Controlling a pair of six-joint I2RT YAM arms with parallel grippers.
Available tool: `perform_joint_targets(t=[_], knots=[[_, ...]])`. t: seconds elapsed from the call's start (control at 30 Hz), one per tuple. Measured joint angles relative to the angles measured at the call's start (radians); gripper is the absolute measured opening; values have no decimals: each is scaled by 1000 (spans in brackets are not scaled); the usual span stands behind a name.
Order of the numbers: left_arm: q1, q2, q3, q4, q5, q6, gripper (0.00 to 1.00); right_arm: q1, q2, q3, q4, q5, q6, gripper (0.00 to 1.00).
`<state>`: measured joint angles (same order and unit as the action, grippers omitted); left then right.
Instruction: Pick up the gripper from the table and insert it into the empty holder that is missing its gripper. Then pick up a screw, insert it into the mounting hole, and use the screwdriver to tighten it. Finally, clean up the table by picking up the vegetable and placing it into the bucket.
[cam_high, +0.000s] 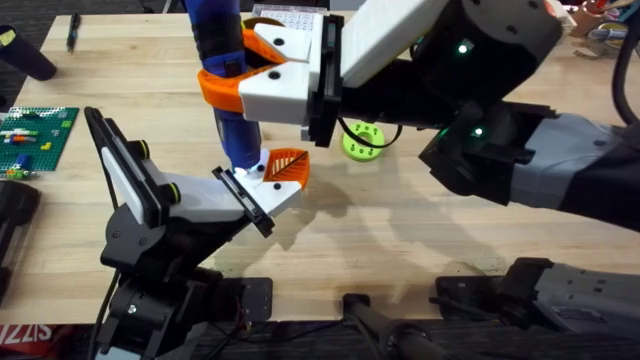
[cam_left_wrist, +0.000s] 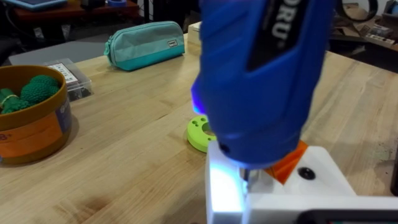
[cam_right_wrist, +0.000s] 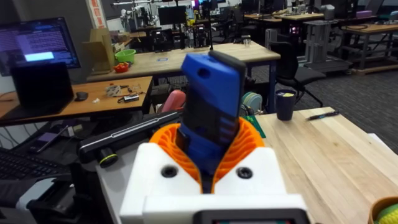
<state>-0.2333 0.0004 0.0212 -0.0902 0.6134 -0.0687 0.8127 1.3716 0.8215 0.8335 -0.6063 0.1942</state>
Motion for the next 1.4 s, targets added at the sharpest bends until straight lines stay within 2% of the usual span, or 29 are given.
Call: perform_joint_targets(t=[0.23, 0.53, 0.8, 1.1, 1.4], knots=[[0, 1, 0, 2, -1, -4, 15, -10, 0, -1, 20, 4, 2, 66], [0, 1, 0, 3, -4, -4, 15, -74, 0, -10, 73, 0, 2, 66], [0, 1, 0, 3, -4, -4, 17, -68, 0, -15, 250, -52, 3, 66], [0, 1, 0, 3, -4, -4, 15, -67, 0, -15, 153, -105, 3, 66], [0, 1, 0, 3, -4, -4, 15, -67, 0, -15, 143, -132, 3, 66]])
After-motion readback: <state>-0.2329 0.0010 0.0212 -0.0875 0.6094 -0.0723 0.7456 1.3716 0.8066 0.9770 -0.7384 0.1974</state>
